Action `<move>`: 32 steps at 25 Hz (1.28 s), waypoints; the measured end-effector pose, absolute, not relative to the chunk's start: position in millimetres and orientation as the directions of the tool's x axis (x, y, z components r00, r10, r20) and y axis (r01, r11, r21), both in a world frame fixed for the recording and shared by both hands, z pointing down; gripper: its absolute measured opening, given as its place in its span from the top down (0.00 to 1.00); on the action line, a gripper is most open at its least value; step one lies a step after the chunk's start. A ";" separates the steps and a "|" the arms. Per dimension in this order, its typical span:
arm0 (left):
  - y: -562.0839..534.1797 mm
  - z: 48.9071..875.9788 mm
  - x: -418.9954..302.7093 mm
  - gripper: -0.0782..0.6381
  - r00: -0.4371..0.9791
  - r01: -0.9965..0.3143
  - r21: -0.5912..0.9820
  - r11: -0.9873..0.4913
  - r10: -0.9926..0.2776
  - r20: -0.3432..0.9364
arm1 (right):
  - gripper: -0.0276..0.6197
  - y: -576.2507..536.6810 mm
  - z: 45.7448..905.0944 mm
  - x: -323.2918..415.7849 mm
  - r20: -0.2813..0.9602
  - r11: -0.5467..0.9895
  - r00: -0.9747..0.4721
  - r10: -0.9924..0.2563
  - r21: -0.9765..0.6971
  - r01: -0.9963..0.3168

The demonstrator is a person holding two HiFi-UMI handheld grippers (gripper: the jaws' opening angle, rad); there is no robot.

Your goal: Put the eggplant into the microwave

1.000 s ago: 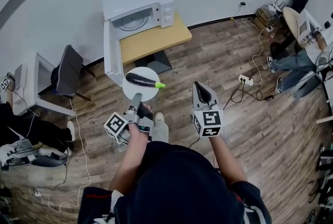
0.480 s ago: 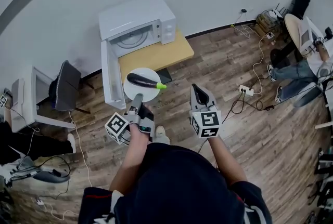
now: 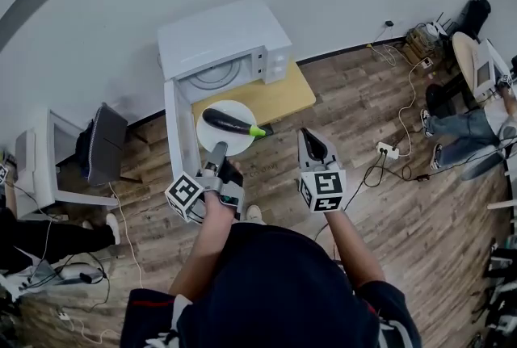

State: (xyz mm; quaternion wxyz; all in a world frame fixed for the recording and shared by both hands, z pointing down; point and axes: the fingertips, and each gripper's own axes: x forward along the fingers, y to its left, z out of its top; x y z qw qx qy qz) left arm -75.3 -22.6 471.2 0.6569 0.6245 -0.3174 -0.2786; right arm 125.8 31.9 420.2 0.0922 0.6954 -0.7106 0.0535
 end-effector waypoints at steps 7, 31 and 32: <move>-60.0 482.2 -80.2 0.83 0.657 -0.033 0.996 0.079 -0.750 0.081 | 0.94 -12.1 427.6 119.4 0.218 0.023 -0.008 -0.976 0.068 -0.997; -142.8 512.3 -53.8 0.83 0.572 -0.070 0.989 0.133 -0.806 0.148 | 0.94 -137.7 440.3 135.2 0.227 0.171 -0.155 -0.961 0.053 -0.984; -145.6 513.5 -50.4 0.83 0.564 -0.068 0.988 0.140 -0.811 0.154 | 0.94 -145.4 440.6 137.6 0.228 0.184 -0.169 -0.959 0.047 -0.982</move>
